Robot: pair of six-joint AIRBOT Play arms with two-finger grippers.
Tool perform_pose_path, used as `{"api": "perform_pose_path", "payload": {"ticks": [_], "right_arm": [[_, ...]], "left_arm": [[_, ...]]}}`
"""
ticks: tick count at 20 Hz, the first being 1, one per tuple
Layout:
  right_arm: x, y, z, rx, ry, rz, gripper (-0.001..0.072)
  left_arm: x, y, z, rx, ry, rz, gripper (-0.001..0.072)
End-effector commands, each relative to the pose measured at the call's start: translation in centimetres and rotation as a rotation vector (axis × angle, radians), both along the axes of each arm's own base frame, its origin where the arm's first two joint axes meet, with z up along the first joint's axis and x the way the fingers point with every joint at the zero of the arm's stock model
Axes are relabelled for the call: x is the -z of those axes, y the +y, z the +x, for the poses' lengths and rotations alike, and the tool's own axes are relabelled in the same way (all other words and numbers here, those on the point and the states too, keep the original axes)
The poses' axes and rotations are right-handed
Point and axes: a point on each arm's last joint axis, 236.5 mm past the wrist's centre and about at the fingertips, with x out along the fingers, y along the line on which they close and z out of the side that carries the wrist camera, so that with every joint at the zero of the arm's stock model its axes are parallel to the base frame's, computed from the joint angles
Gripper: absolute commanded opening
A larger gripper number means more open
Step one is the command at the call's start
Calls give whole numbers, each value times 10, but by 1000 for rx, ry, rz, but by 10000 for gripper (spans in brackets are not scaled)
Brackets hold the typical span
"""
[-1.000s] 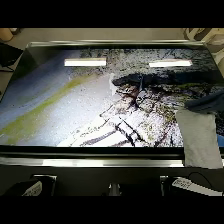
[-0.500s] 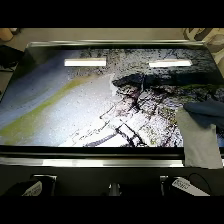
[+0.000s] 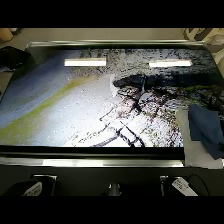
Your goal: Fold the shirts.
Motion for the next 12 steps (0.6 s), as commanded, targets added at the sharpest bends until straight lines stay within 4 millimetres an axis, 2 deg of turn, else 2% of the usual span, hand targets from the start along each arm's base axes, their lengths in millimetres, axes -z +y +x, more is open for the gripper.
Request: {"api": "perform_pose_path", "payload": {"ticks": [1, 2, 3, 4, 6, 7, 8, 9, 10, 11, 12], "right_arm": [[19, -10, 0, -21, -10, -51, 28], [19, -14, 3, -36, -21, -66, 202], [20, -19, 7, -65, -42, -89, 605], [17, -22, 9, -105, -55, -101, 702], [-3, -43, 20, -141, -100, -191, 711], [-26, -61, 34, -162, -157, -277, 710], [-59, -83, 53, -177, -239, -392, 710], [-99, -104, 75, -181, -340, -517, 709], [-153, -120, 100, -178, -476, -656, 708], [-206, -127, 122, -166, -625, -765, 702], [-258, -122, 144, -152, -796, -833, 699]], "left_arm": [[0, -3, 0, 7, -1, 0, 27], [0, -3, 0, 7, -1, 1, 27], [0, -3, 0, 8, -1, 0, 27], [0, -3, 0, 8, -1, 0, 27], [0, -3, 0, 8, 0, 0, 27], [0, -4, -1, 9, -1, 0, 27], [0, -6, -1, 16, -4, 6, 26], [-1, -9, -1, 34, -15, 27, 26], [-2, -12, -2, 49, -25, 52, 25], [-2, -12, 0, 47, -31, 103, 24], [1, -5, 5, 16, -28, 181, 23]]}}
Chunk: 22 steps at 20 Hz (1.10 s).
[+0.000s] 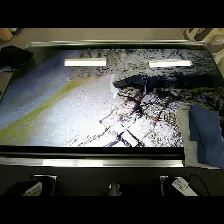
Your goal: Fold the shirts.
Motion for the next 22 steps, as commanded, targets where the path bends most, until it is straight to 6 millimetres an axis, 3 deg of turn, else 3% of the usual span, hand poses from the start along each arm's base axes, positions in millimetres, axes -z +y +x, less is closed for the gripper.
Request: {"api": "perform_pose_path", "payload": {"ticks": [1, 2, 3, 4, 5, 6, 8, 10, 11, 13, 22], "right_arm": [[-180, 0, 76, -92, -543, -294, 697], [-208, 26, 96, -159, -633, -297, 693], [-214, 58, 114, -241, -654, -277, 692], [-204, 95, 131, -338, -625, -232, 692], [-178, 139, 144, -457, -531, -165, 692], [-143, 180, 152, -547, -407, -90, 692], [-71, 244, 149, -668, -129, 23, 686], [-7, 287, 132, -759, 119, 127, 691], [19, 302, 122, -786, 220, 184, 690], [46, 312, 117, -796, 301, 227, 688], [48, 313, 119, -789, 297, 225, 677]], "left_arm": [[6, 21, 14, -93, 3, 218, 23], [12, 36, 21, -166, 29, 322, 23], [21, 52, 26, -243, 78, 430, 23], [36, 60, 28, -288, 143, 498, 25], [55, 58, 27, -296, 213, 515, 29], [82, 52, 25, -285, 304, 509, 131], [144, 45, -1, -247, 556, 521, 681], [192, 45, -38, -176, 755, 576, 690], [203, 45, -48, -163, 777, 590, 689], [213, 48, -55, -163, 740, 585, 686], [219, 53, -61, -167, 756, 588, 681]]}}
